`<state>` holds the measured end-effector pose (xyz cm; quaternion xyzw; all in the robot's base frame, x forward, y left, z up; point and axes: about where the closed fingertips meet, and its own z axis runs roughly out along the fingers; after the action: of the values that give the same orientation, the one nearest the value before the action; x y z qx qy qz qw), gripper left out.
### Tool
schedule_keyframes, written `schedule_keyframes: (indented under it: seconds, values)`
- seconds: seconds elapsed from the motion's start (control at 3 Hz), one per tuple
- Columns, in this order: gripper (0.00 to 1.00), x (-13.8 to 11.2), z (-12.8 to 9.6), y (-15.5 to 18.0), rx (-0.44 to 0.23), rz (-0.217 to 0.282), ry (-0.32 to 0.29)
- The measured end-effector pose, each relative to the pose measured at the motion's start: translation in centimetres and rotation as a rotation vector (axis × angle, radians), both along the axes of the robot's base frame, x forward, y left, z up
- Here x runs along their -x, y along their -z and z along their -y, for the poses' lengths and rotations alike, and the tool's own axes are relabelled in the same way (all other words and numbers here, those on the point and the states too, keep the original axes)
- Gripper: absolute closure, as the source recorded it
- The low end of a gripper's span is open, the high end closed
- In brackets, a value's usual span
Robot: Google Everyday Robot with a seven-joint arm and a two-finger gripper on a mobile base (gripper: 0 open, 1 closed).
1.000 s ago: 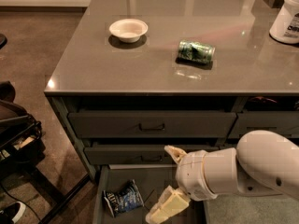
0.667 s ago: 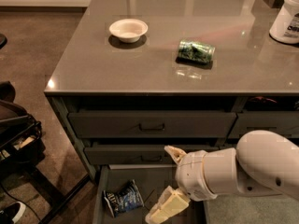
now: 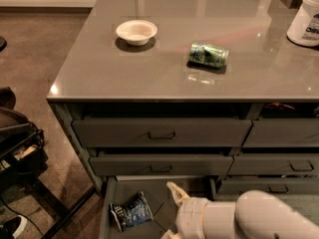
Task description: Pick blue chip bag from bottom drawer and place on counter
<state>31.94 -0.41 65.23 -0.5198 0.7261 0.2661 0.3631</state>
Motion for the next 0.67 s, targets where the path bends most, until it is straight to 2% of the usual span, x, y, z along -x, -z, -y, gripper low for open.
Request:
schedule_keyframes:
  seconds: [0.33, 0.67]
  values:
    - [0.0, -2.1, 0.0, 5.0, -0.021, 0.084, 0.018]
    - [0.0, -3.3, 0.1, 7.4, -0.047, 0.082, 0.077]
